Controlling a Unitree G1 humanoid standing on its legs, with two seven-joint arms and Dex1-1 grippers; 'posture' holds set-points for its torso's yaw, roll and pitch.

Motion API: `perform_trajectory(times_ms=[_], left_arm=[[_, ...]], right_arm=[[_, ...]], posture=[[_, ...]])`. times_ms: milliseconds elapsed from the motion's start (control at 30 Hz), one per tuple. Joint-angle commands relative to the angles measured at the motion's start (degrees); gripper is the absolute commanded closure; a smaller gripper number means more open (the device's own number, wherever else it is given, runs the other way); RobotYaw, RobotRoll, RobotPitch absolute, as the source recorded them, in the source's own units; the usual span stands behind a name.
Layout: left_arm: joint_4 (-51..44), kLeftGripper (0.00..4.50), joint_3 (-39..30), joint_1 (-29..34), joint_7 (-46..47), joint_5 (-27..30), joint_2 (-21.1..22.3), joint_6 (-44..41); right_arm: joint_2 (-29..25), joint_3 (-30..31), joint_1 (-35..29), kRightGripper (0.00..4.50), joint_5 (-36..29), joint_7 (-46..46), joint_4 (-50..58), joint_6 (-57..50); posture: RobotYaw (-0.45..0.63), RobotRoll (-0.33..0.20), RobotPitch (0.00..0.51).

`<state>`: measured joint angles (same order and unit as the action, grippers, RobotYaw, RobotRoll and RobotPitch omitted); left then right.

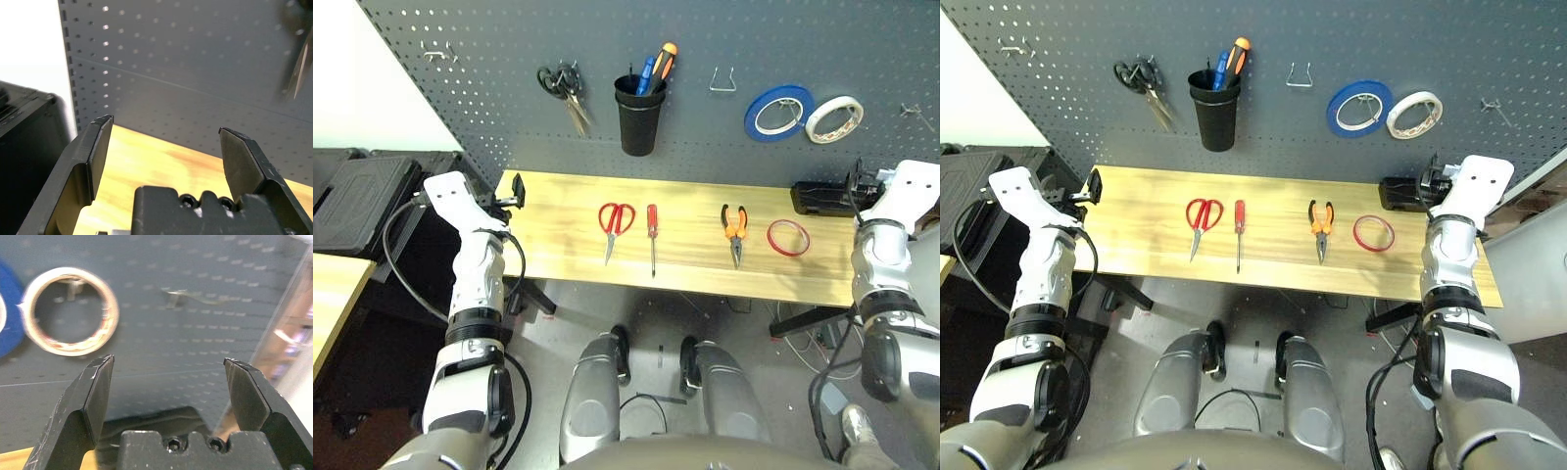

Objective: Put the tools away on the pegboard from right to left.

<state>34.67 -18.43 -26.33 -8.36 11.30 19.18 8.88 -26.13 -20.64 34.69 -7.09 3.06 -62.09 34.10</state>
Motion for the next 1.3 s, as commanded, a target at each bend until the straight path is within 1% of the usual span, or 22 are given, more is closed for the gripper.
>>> perform_trajectory(times_ms=[33,267,700,1067,1300], left_arm=[[0.5,0.01,0.2,0.5,-0.5,0.1,-0.1,0.3],[0.9,0.01,0.5,-0.2,-1.0,0.0,0.1,0.2],[-1.3,0.01,0.5,1.7,-1.0,0.2,-0.1,-0.6],[-9.1,0.01,2.9,4.3,-5.4,0.6,0.4,-8.5],[-13.3,0.01,3.8,5.4,-7.1,0.6,0.4,-11.6]], right_arm=[[-0.2,-0.2,-0.8,0.00,-0.2,-0.1,-0.7,0.2],[-0.2,0.1,-0.8,0.00,-0.3,-0.1,-0.5,1.1],[-0.3,1.1,-1.0,0.00,0.1,-0.7,-0.9,1.1],[-3.4,3.3,2.2,0.00,0.5,-6.9,-3.3,-7.2],[-3.3,3.3,3.2,0.00,0.6,-7.8,-3.5,-7.9]], posture=[[0.19,0.000,0.171],[0.18,0.000,0.181],[0.19,0.000,0.193],[0.18,0.000,0.206],[0.19,0.000,0.213]])
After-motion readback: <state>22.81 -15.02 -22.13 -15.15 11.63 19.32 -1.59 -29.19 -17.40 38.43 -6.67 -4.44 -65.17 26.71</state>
